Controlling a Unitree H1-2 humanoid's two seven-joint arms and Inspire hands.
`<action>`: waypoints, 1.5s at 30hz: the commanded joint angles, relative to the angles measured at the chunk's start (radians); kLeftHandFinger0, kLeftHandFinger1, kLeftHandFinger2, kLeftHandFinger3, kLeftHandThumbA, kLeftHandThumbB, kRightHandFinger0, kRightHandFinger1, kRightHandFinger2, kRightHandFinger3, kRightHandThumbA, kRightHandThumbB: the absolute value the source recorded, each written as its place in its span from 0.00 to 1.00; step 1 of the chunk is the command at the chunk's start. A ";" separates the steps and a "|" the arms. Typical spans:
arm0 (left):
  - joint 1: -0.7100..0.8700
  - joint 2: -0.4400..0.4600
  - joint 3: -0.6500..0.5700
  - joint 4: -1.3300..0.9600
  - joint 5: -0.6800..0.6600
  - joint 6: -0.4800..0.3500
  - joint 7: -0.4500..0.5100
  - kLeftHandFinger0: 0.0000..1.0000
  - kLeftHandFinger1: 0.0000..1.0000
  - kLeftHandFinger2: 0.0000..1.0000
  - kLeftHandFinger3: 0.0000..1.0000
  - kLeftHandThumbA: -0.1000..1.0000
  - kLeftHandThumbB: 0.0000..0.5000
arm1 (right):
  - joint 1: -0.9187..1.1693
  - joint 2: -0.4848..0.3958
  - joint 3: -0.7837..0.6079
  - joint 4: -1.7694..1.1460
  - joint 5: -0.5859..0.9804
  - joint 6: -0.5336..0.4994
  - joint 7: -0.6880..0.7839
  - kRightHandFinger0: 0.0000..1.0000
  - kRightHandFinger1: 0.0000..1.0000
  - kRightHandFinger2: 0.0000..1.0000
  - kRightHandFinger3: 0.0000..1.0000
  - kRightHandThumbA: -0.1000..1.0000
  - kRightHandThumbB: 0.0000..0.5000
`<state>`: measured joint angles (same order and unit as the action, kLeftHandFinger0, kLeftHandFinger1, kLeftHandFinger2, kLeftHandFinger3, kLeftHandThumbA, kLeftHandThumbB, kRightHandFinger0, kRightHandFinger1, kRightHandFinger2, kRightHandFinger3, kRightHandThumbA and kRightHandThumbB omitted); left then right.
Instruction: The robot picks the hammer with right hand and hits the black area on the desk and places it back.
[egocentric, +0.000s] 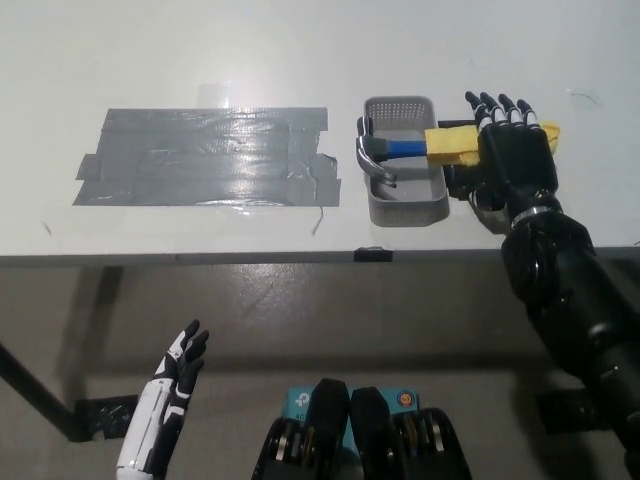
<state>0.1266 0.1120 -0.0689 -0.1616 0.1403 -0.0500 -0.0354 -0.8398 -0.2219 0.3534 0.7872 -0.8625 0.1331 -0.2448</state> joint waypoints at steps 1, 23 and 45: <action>-0.009 0.015 -0.006 -0.029 0.012 0.000 -0.015 1.00 1.00 1.00 1.00 0.98 0.10 | -0.077 0.000 0.003 0.020 0.023 -0.032 -0.059 1.00 1.00 1.00 1.00 1.00 0.69; -0.026 0.022 -0.009 -0.033 0.017 0.005 -0.020 1.00 1.00 1.00 1.00 1.00 0.04 | -0.120 0.005 0.025 0.246 0.013 -0.393 -0.652 0.00 0.18 0.64 0.69 0.00 0.33; -0.034 0.029 -0.011 -0.022 0.021 -0.001 -0.018 1.00 1.00 1.00 1.00 1.00 0.07 | -0.198 -0.020 -0.405 -0.140 0.751 0.151 0.491 0.13 0.61 0.94 1.00 0.00 0.29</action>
<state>0.1009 0.1218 -0.0716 -0.1554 0.1443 -0.0437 -0.0354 -0.8510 -0.2058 0.1027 0.8695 -0.5316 0.0029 -0.2211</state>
